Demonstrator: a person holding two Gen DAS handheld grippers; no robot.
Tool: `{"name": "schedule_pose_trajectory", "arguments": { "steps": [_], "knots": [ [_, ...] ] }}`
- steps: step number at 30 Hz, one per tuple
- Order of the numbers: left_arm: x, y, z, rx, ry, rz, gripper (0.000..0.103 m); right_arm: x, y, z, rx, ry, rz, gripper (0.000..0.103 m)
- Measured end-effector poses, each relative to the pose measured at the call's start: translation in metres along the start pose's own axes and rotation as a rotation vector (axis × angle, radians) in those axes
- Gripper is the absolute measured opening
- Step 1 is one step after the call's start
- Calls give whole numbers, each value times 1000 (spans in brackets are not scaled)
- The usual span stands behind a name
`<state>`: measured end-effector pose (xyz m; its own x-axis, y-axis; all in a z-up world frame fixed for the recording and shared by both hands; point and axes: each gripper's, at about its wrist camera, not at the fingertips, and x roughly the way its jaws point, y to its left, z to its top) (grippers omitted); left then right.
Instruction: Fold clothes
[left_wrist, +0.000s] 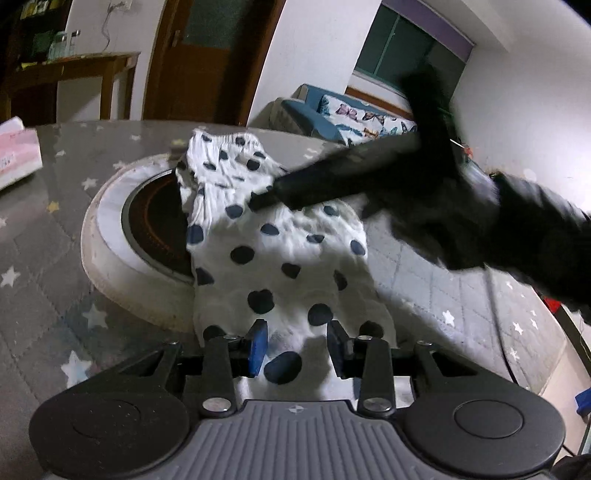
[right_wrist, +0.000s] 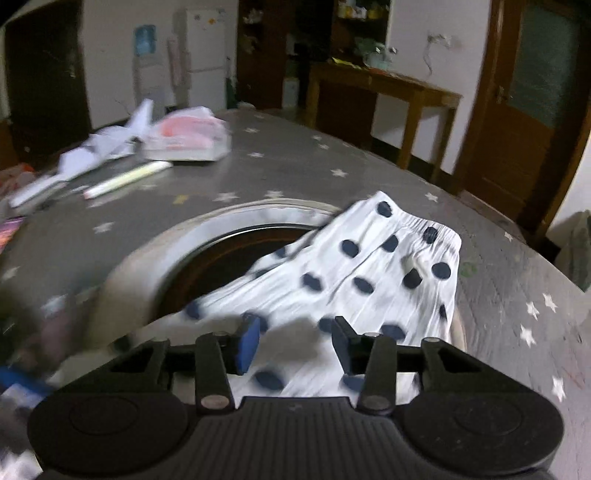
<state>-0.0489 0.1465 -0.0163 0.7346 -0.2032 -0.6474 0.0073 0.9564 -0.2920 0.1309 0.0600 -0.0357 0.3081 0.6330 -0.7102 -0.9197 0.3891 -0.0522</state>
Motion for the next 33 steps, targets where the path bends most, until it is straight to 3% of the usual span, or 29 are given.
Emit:
{"name": "schedule_pose_trajectory", "arguments": {
  "steps": [3, 7, 11, 13, 15, 16, 21, 26, 33],
  "knots": [
    [3, 5, -5, -18, 15, -7, 38, 32, -11, 16, 43, 23, 10, 39],
    [2, 8, -5, -35, 12, -20, 40, 51, -25, 33, 162, -9, 47, 37],
    [3, 7, -5, -30, 13, -33, 43, 69, -23, 41, 190, 7, 52, 34],
    [3, 7, -5, -29, 10, -37, 43, 78, -18, 42, 171, 27, 24, 24],
    [3, 8, -6, -36, 8, -44, 43, 82, -17, 43, 175, 29, 7, 8],
    [3, 9, -6, -37, 7, -47, 43, 81, -18, 43, 185, 22, 4, 5],
    [3, 8, -7, -34, 10, -56, 44, 74, -25, 54, 252, -45, 46, 4],
    [1, 4, -5, -32, 15, -56, 44, 91, -26, 52, 262, 6, 64, 7],
    [-7, 4, 8, -33, -19, -46, 47, 61, -27, 50, 222, -22, 104, 12]
  ]
}}
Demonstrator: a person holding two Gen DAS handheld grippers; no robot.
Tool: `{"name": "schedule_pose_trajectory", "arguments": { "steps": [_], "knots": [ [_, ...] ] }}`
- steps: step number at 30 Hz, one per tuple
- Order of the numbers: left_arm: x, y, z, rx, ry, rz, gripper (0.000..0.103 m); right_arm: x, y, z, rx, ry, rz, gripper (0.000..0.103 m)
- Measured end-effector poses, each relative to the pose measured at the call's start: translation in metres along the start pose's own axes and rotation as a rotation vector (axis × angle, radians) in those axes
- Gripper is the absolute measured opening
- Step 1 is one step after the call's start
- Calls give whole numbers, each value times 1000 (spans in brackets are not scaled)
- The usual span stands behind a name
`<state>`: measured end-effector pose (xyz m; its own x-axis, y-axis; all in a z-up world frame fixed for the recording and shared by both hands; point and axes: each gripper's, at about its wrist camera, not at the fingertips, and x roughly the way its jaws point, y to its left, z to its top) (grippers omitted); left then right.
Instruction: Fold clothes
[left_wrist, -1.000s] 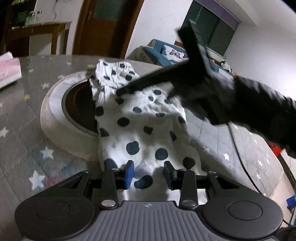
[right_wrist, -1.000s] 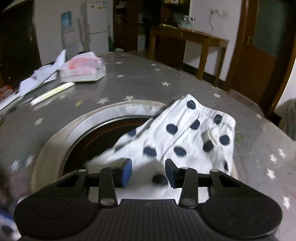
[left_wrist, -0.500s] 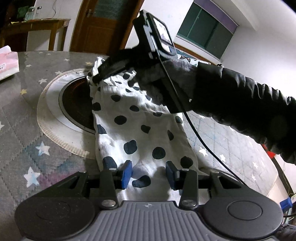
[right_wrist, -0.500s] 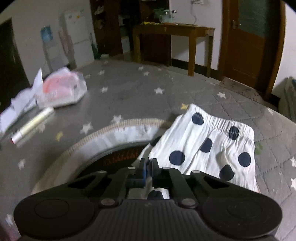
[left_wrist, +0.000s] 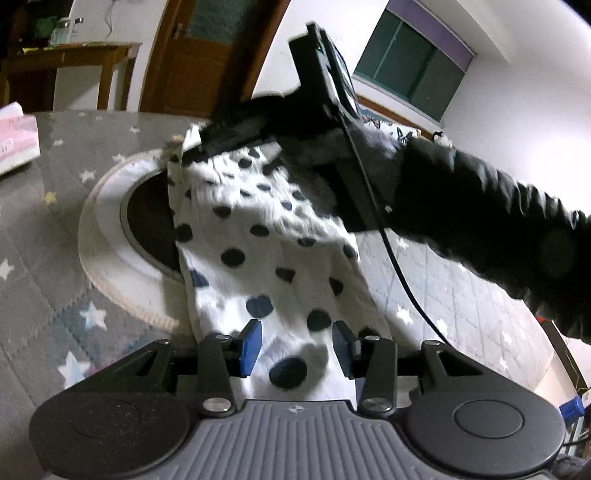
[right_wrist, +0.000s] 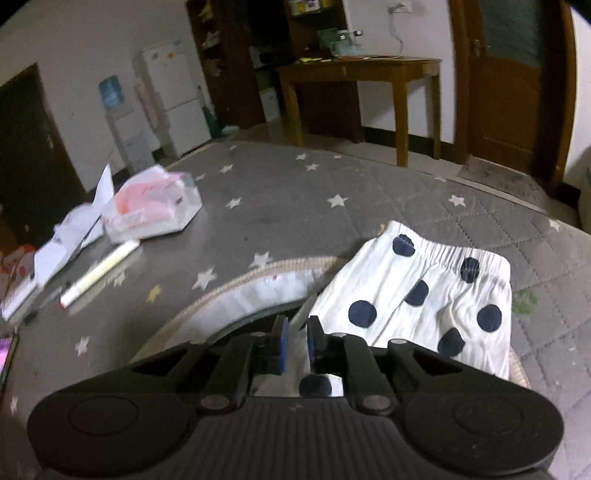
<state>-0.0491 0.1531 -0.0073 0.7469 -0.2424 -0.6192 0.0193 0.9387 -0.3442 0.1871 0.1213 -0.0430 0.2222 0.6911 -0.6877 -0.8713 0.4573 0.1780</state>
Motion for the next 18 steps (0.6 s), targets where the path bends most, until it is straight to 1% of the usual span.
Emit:
{"name": "schedule_pose_trajectory", "arguments": {
  "steps": [2, 4, 5, 6, 7, 8, 9, 10, 11, 12, 13, 17, 18],
  "knots": [
    [3, 0, 6, -3, -12, 0, 50, 5, 1, -6, -23, 38, -5, 12],
    [8, -2, 11, -6, -11, 1, 50, 8, 1, -9, -34, 52, -4, 13],
    [11, -3, 13, -7, -7, 1, 50, 10, 1, -10, -40, 59, -4, 15],
    [14, -3, 14, -7, -4, 1, 51, 11, 1, -11, -45, 64, -5, 19],
    [16, -4, 16, -9, -1, 1, 52, 8, -4, -8, -46, 49, -20, 23],
    [18, -4, 16, -13, 3, 1, 53, 5, -8, -5, -46, 34, -34, 33],
    [20, -3, 16, -16, 6, 0, 53, 2, -13, -1, -46, 19, -49, 39],
    [21, -3, 16, -19, 8, 0, 53, -1, -18, 2, -47, 4, -63, 39],
    [22, -2, 15, -20, 8, -1, 54, -4, -22, 5, -47, -11, -78, 42],
    [22, -2, 15, -21, 8, -1, 55, -7, -27, 8, -47, -26, -94, 50],
    [22, -2, 14, -22, 9, -1, 56, -9, -36, 11, -34, -38, -123, 54],
    [23, 1, 14, -28, 12, 3, 59, -14, -73, 14, 31, -76, -228, 57],
    [23, 2, 15, -29, 14, 4, 60, -15, -82, 13, 55, -79, -238, 58]
  ]
}}
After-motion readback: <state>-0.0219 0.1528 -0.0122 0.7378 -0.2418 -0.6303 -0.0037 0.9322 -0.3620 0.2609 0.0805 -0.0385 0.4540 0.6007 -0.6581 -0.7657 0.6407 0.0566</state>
